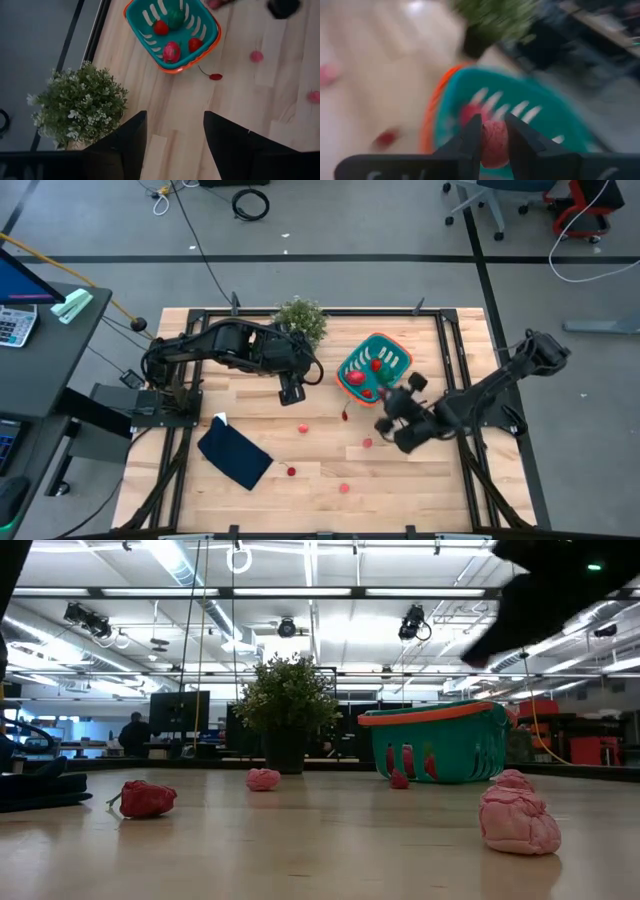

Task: Pick and placing Produce into tupperware
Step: Put the pink peach into the basket

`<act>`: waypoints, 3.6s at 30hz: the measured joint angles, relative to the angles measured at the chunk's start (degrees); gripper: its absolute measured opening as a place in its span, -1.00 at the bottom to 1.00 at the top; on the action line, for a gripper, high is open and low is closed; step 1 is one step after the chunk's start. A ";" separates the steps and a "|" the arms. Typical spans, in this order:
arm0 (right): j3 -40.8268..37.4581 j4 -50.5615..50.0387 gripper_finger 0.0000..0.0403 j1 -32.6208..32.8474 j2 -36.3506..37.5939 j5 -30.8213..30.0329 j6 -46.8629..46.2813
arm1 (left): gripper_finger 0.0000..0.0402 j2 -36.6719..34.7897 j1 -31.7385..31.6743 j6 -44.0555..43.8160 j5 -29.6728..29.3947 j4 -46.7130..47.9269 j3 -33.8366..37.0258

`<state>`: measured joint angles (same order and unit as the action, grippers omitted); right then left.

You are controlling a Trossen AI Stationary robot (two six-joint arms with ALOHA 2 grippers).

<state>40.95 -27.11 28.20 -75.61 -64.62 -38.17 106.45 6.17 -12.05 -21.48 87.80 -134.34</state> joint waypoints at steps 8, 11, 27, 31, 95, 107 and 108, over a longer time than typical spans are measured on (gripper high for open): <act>2.98 -0.03 -0.61 -19.53 -0.02 10.55 1.24 | 0.02 0.00 0.00 0.67 0.00 -0.16 0.00; 2.62 -0.16 -0.61 -28.59 -0.18 23.56 2.92 | 0.01 0.00 0.00 1.20 0.03 -0.16 0.00; 2.60 7.89 -0.61 -44.60 -0.55 51.75 15.80 | -0.01 0.00 0.00 2.72 0.03 -0.03 0.00; 2.60 7.89 -0.56 -44.13 -1.59 52.12 15.94 | -0.03 0.00 0.14 2.16 0.03 -0.05 0.00; 2.54 10.05 -0.17 -23.38 11.85 52.19 11.68 | -0.01 -3.98 14.27 -17.29 -4.20 -62.68 69.48; 2.56 10.03 -0.17 -23.40 11.89 52.21 12.73 | -0.05 -3.98 12.24 -23.62 -2.95 -63.60 73.03; 2.56 9.99 -0.17 -23.40 11.89 52.22 12.63 | -0.05 -3.98 12.24 -24.92 -1.80 -63.93 74.09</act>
<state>43.51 -17.12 4.80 -63.72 -12.40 -25.54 102.48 18.41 -36.96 -23.28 23.87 -60.25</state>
